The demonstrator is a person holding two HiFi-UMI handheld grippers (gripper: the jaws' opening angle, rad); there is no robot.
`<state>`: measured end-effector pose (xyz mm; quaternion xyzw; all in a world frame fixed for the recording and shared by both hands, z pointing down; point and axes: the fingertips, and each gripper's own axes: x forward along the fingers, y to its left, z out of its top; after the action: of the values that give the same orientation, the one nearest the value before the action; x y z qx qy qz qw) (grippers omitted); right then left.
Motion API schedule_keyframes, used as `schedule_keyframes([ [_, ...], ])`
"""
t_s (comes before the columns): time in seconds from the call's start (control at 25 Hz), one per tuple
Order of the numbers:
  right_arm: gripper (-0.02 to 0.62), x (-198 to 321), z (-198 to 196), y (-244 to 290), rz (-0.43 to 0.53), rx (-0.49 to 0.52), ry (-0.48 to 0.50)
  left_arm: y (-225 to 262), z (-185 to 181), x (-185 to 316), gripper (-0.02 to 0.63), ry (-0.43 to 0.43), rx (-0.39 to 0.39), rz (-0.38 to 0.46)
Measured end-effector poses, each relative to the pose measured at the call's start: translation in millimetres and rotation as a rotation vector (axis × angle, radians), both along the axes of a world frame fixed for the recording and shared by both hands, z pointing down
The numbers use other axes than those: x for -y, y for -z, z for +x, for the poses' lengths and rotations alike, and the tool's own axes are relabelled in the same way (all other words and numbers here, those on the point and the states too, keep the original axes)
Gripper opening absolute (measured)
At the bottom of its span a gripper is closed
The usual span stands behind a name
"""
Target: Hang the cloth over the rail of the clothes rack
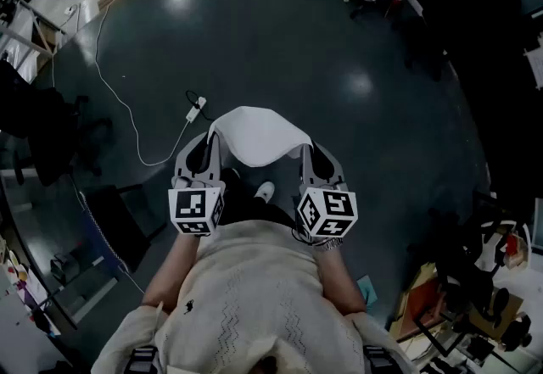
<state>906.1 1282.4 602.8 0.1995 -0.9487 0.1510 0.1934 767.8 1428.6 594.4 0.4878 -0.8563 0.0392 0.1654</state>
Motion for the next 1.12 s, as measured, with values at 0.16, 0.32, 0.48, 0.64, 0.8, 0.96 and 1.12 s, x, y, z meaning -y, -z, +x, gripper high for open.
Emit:
schedule_keyframes([
  [0.16, 0.023, -2, -21, -3, -0.006, -0.013, 0.000, 1, -29, 3, 0.025, -0.003, 0.005, 0.007],
  [0.32, 0.023, 8, -60, -10, -0.017, -0.043, -0.013, -11, -72, 8, 0.025, -0.003, -0.020, 0.007],
  [0.48, 0.023, 30, -110, -11, -0.019, -0.055, -0.031, -21, -126, 23, 0.025, -0.010, -0.047, -0.016],
  [0.64, 0.023, 40, -171, -5, 0.008, -0.055, -0.043, -17, -187, 36, 0.025, -0.046, -0.023, -0.011],
  [0.8, 0.023, 51, -221, 5, 0.033, -0.034, -0.084, -3, -241, 55, 0.025, -0.083, -0.004, 0.016],
  [0.96, 0.023, 70, -258, 6, 0.034, -0.033, -0.107, 8, -280, 80, 0.025, -0.113, 0.026, 0.027],
  [1.12, 0.023, 95, -280, 3, 0.022, -0.042, -0.122, 1, -304, 99, 0.025, -0.105, 0.003, 0.014],
])
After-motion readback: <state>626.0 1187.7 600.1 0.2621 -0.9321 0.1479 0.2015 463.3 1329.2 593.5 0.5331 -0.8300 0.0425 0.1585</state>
